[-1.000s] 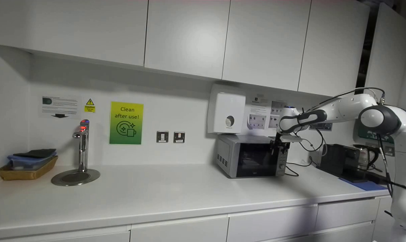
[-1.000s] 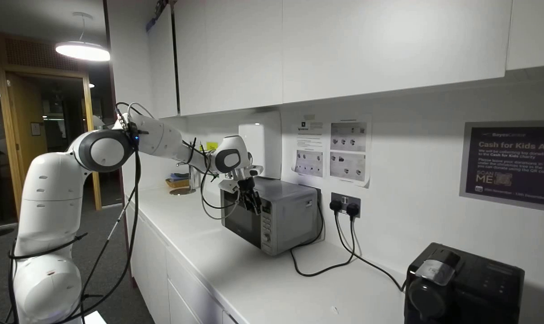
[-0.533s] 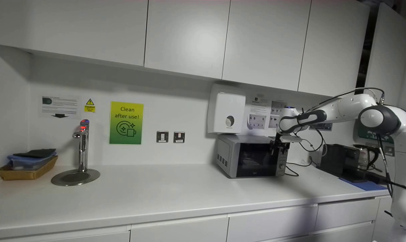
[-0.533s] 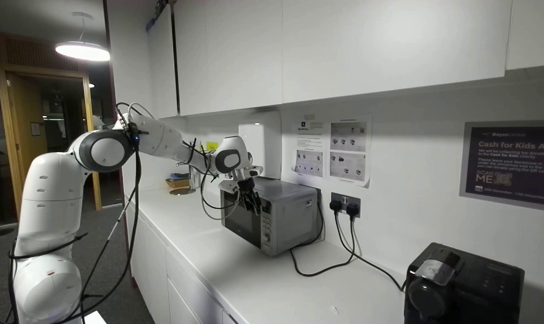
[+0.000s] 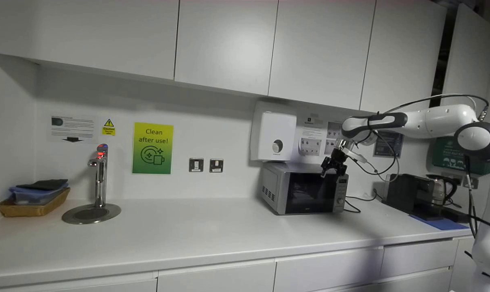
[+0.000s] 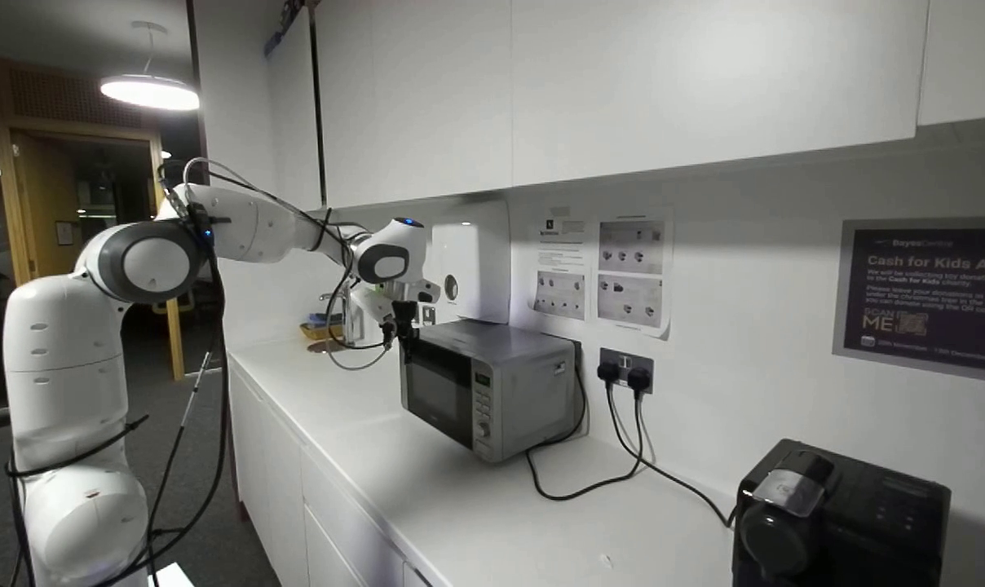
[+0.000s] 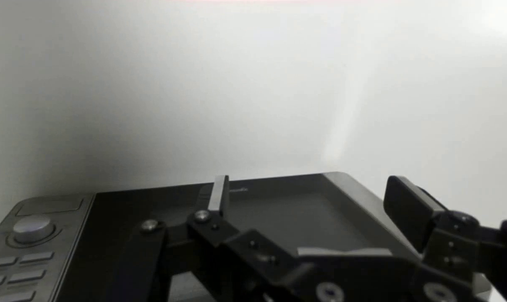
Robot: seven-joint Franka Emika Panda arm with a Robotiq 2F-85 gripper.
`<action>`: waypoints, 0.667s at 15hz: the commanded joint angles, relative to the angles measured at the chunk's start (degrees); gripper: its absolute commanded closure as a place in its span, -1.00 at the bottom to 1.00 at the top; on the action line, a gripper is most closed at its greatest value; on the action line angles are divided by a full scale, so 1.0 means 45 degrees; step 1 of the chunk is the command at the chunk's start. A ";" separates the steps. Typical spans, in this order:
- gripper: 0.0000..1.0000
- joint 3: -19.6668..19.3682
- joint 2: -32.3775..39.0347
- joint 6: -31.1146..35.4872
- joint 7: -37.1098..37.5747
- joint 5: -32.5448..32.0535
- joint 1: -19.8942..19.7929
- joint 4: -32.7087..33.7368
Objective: Close the microwave door
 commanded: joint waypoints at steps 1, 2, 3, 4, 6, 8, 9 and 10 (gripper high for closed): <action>-1.00 -0.0045 -0.0880 -0.1299 -0.0834 0.0759 -0.0032 -0.0410; -1.00 -0.0049 -0.0974 -0.1543 -0.0873 0.0636 -0.0015 -0.0414; -1.00 -0.0059 -0.1054 -0.1853 -0.1004 0.0546 -0.0010 -0.0415; -1.00 -0.0035 -0.1171 -0.1951 -0.1111 0.0226 0.0016 -0.0491; -1.00 0.0016 -0.1423 -0.1919 -0.1362 -0.0379 0.0062 -0.0710; -1.00 0.0075 -0.1672 -0.1620 -0.1625 -0.1007 0.0112 -0.1022; -1.00 0.0092 -0.1793 -0.1539 -0.1733 -0.1271 0.0127 -0.1163; -1.00 0.0103 -0.1926 -0.1525 -0.1836 -0.1411 0.0133 -0.1314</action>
